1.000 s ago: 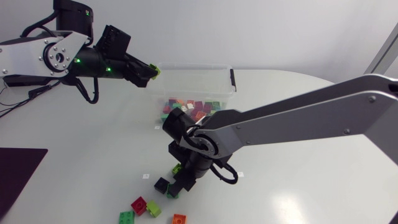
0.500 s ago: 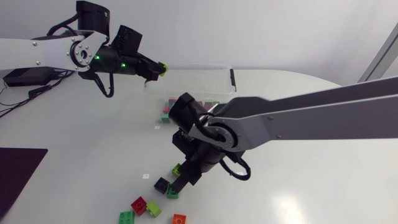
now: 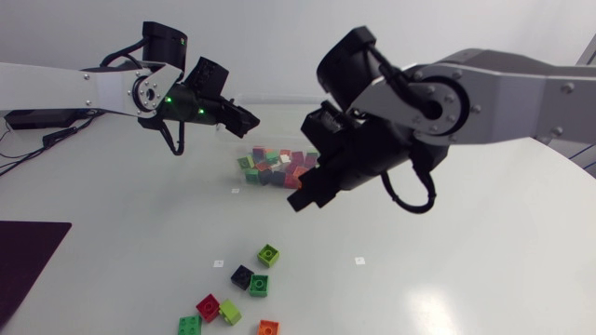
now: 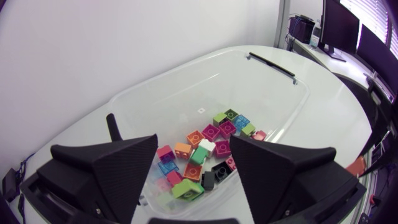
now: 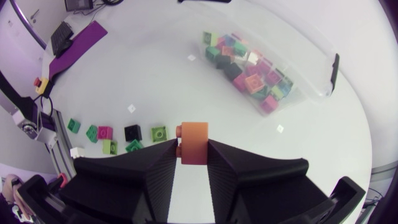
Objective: Place the duplo bricks in the container
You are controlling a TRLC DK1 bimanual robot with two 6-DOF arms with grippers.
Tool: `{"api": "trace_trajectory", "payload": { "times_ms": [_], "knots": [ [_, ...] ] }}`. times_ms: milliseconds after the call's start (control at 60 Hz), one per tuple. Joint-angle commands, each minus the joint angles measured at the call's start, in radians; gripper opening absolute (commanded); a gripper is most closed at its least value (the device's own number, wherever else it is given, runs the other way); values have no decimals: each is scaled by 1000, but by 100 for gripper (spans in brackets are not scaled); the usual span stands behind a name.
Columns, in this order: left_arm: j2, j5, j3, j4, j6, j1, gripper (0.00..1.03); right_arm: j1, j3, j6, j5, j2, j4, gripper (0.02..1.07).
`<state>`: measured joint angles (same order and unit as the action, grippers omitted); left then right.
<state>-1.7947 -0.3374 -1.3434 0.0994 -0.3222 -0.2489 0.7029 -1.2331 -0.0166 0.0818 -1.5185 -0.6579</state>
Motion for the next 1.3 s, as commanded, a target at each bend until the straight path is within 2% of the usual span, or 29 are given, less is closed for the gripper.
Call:
{"api": "trace_trajectory", "payload": {
  "times_ms": [0, 283, 500, 883, 1100, 1283],
  "knots": [
    [87, 9, 59, 17, -43, -12, 97, -51, -58, -23, 16, 7, -11, 31],
    [296, 12, 248, 118, -187, -10, 98, -158, -184, -36, 49, -69, 58, 31],
    [422, 12, 366, 237, -301, -1, 98, -201, -309, -34, 59, -174, 115, 31],
    [511, 12, 504, 367, -457, -1, 98, -244, -483, -28, 76, -381, 165, 31],
    [537, 12, 570, 398, -514, 2, 98, -244, -540, -25, 75, -462, 202, 31],
    [572, 12, 650, 448, -589, -9, 98, -244, -598, -29, 38, -536, 230, 31]
  ]
}}
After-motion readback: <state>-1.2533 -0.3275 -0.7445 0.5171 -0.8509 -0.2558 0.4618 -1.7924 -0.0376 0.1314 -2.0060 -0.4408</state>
